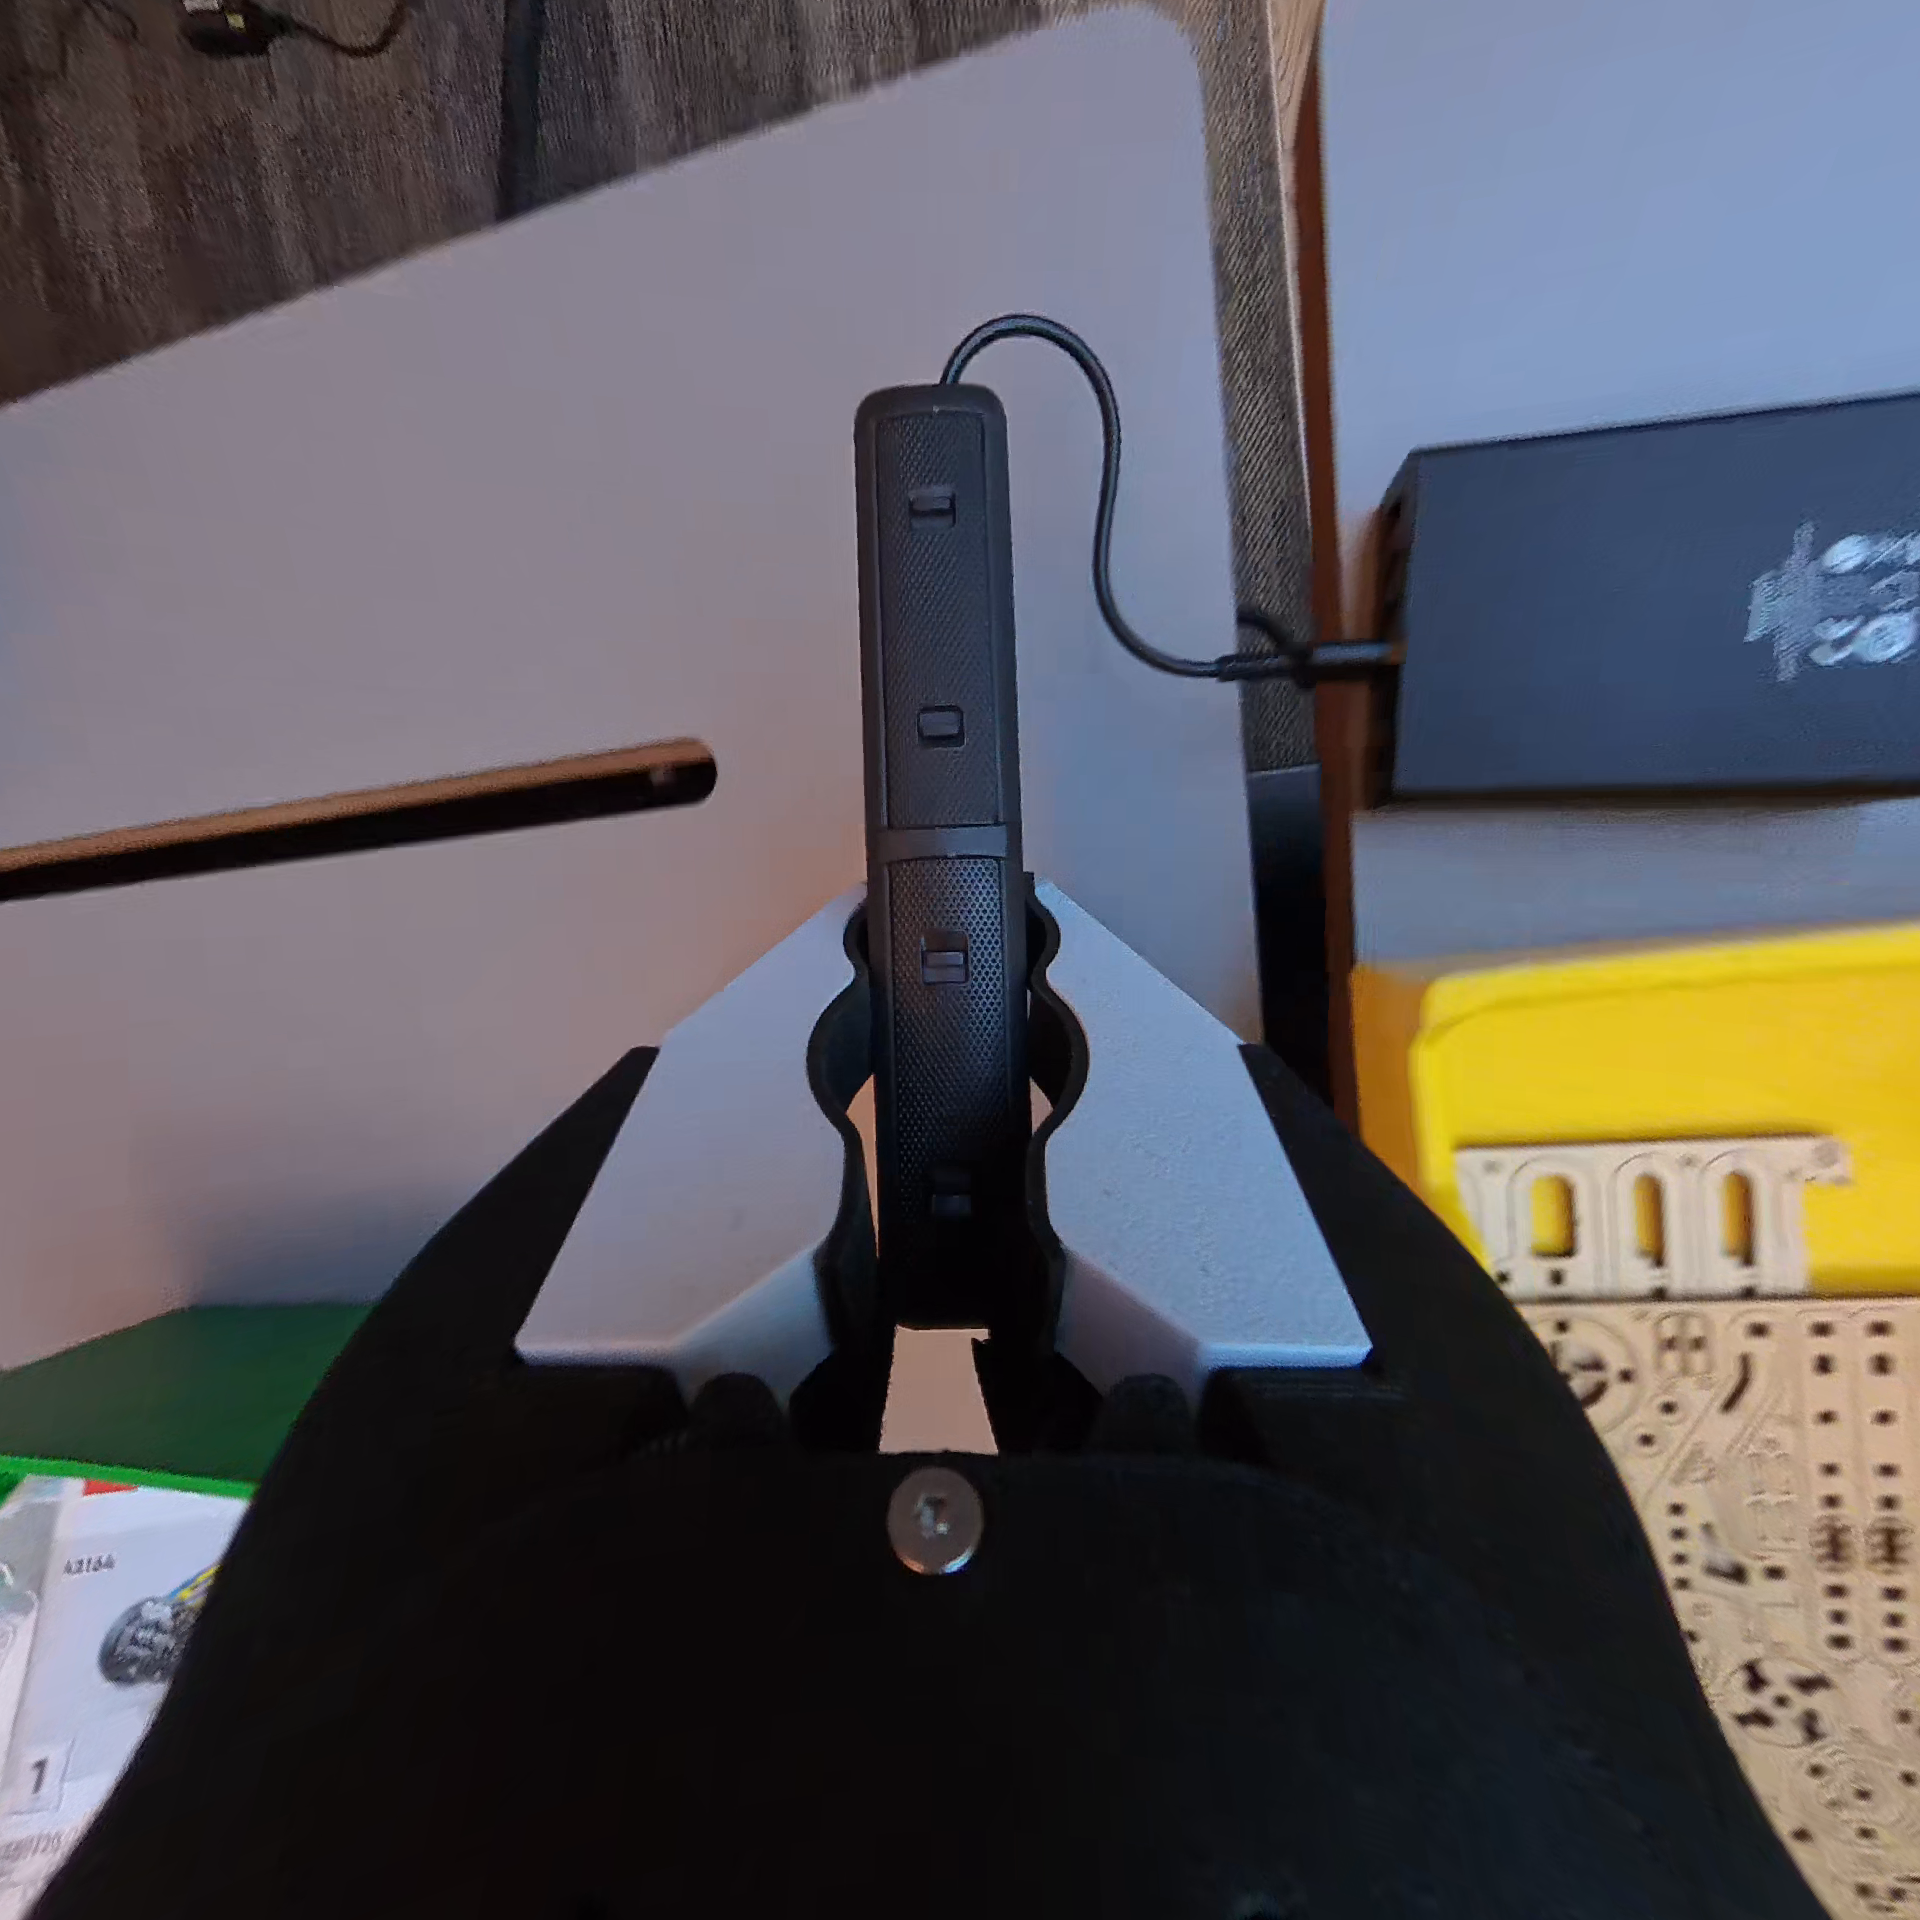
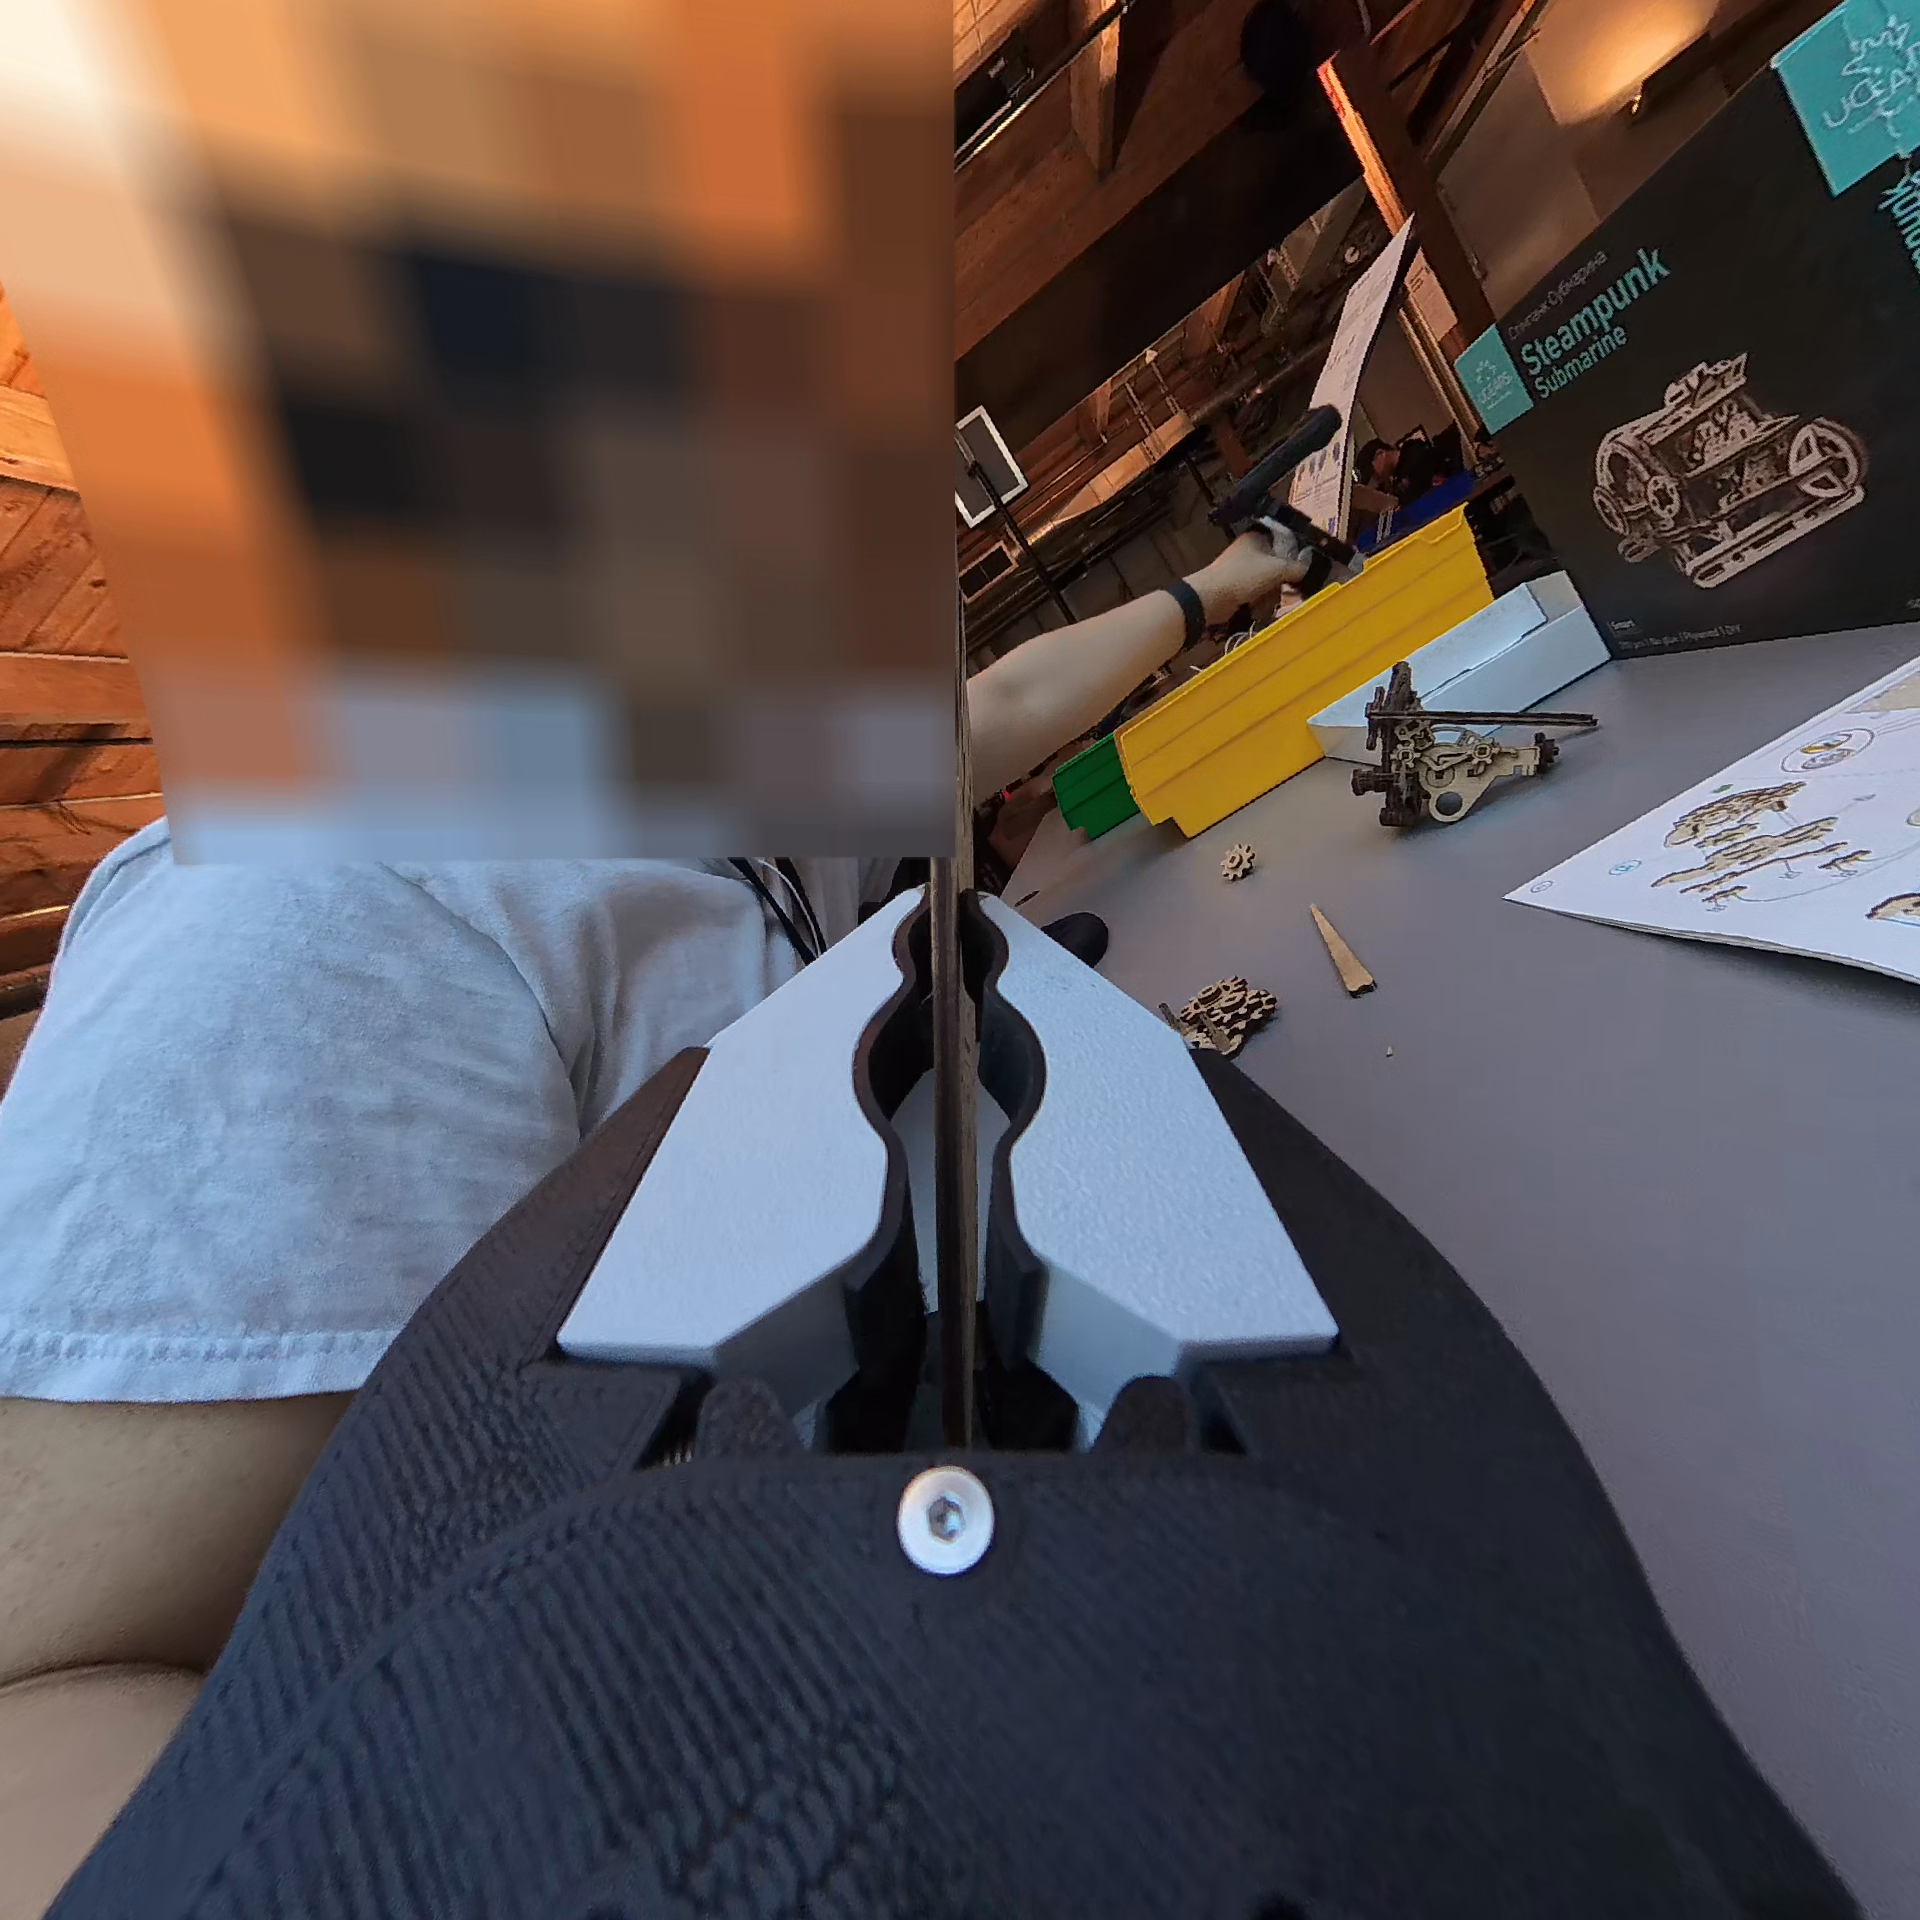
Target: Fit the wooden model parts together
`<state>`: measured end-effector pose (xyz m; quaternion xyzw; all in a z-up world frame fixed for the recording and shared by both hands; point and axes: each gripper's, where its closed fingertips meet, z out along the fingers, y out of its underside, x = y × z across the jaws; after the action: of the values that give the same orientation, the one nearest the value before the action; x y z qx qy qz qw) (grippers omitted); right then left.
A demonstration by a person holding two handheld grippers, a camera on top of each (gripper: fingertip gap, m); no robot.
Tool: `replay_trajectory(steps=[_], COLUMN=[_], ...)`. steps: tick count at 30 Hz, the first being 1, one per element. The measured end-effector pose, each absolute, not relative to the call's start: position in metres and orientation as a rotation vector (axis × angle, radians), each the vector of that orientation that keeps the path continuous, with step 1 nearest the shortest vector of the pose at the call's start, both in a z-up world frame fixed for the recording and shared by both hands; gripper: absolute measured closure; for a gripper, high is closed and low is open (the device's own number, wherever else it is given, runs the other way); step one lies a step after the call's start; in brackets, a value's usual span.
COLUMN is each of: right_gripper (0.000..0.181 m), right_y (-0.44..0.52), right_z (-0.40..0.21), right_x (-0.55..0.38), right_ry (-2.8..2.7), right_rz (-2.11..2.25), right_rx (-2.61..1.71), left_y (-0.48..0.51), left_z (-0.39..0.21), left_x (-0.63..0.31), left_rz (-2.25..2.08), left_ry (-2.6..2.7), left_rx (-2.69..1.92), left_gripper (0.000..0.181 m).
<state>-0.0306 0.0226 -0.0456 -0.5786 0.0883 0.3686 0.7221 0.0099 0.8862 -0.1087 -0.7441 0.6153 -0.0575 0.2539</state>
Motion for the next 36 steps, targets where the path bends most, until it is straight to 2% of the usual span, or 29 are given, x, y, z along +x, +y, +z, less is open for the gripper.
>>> replay_trajectory(steps=[4,9,20,27,33,36], right_gripper=[0.181,0.181,0.181,0.181,0.181,0.181], right_y=[0.023,0.024,0.024,0.025,0.025,0.025], right_z=[-0.046,-0.047,-0.046,-0.047,-0.047,-0.048], right_x=[-0.033,-0.035,-0.037,-0.037,-0.037,-0.037], right_ry=[0.185,0.174,0.166,0.166,0.168,0.166], right_rz=[0.814,0.812,0.813,0.810,0.812,0.812], right_rx=[-1.285,-1.296,-1.298,-1.304,-1.304,-1.312], left_y=[0.866,0.838,0.782,0.737,0.700,0.688], left_z=[-0.089,-0.085,-0.095,-0.115,-0.127,-0.131], left_x=[0.057,0.099,0.135,0.168,0.181,0.181], left_rz=[-0.236,-0.119,-0.048,-0.437,-0.547,-0.440], left_ry=[1.642,1.635,1.409,1.168,1.117,1.190], left_rx=[-2.013,-2.075,-2.382,-2.558,-2.630,-2.613], left_gripper=[0.159,0.159,0.159,0.159,0.158,0.158])
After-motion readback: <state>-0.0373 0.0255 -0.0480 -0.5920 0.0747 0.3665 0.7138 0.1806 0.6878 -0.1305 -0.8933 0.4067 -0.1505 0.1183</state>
